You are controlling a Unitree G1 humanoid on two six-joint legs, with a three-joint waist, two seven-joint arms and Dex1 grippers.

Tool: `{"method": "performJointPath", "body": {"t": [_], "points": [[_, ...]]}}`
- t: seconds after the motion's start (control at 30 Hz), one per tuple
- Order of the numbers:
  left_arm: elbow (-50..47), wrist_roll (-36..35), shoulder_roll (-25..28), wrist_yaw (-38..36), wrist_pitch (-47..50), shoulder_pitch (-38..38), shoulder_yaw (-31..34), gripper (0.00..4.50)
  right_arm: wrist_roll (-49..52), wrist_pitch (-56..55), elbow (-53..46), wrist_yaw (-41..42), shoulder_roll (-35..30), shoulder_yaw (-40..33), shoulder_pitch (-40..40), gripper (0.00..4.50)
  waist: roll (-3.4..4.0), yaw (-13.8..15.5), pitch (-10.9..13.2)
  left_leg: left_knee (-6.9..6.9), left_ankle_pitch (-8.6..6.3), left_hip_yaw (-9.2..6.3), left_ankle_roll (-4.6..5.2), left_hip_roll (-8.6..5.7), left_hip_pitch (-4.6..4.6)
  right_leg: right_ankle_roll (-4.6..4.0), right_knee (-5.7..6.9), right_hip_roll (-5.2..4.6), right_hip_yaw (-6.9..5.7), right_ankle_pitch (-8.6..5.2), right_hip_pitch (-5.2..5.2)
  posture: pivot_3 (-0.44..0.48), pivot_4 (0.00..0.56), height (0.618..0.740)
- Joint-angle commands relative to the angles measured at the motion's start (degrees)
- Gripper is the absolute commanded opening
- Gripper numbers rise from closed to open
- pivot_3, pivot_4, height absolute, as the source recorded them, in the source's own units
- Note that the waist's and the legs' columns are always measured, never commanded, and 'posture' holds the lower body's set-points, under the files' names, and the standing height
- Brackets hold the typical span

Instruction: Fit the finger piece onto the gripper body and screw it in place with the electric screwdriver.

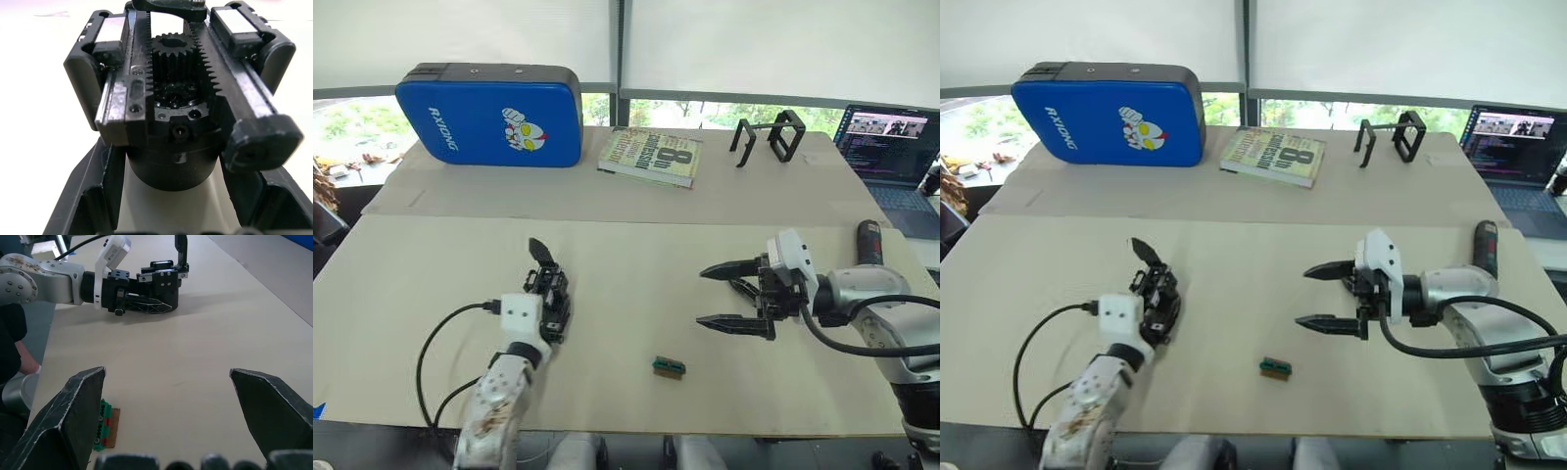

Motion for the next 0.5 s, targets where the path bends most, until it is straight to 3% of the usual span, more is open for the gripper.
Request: {"method": "performJointPath", "body": {"t": [0.03,0.27,0.4,0.43,0.5], "points": [[-3.54,3.74,-0.21,3.11,-1.40,-2.16,-1.11,2.30,-0.48,-1.77,-0.90,-1.07,0.77,-0.94,-1.10,4.50,0.00,-0.42,0.00,0.00,0.01,0.00,-0.01,0.02,0.01,-0.03,0.01,0.09,0.00,0.01,0.00,0.000,0.150,0.740],[6.21,4.80,-1.63,3.68,-3.09,-7.41,-2.00,2.30,-2.44,-3.21,-0.69,-2.05,2.40,0.13,-0.61,4.50,-0.01,-0.34,0.01,0.30,0.04,-0.01,0.11,-0.02,-0.08,0.02,0.03,0.18,-0.12,0.12,0.08,0.000,0.150,0.740],[7.45,-0.38,-0.44,-1.98,-3.01,-5.50,-0.02,4.22,-2.85,-3.46,-1.22,-2.49,2.97,0.26,-0.40,4.50,0.00,-0.39,0.00,0.43,-0.01,0.00,0.21,-0.03,-0.13,0.09,0.00,0.11,-0.10,0.15,0.09,0.000,0.150,0.740],[6.95,-2.53,0.86,-4.99,-2.41,-4.81,0.55,4.47,-2.92,-3.44,-1.47,-2.65,3.12,0.27,-0.28,4.50,0.01,-0.41,0.00,0.45,-0.01,0.00,0.21,-0.03,-0.13,0.09,0.01,0.10,-0.10,0.15,0.09,0.000,0.150,0.740],[6.82,-5.33,5.10,-10.95,-2.69,-3.21,2.18,4.47,-3.01,-3.37,-2.17,-2.91,3.37,0.25,0.10,4.50,0.01,-0.44,-0.01,0.45,0.00,0.00,0.20,-0.02,-0.11,0.08,0.03,0.09,-0.10,0.15,0.08,0.000,0.150,0.740]]}}
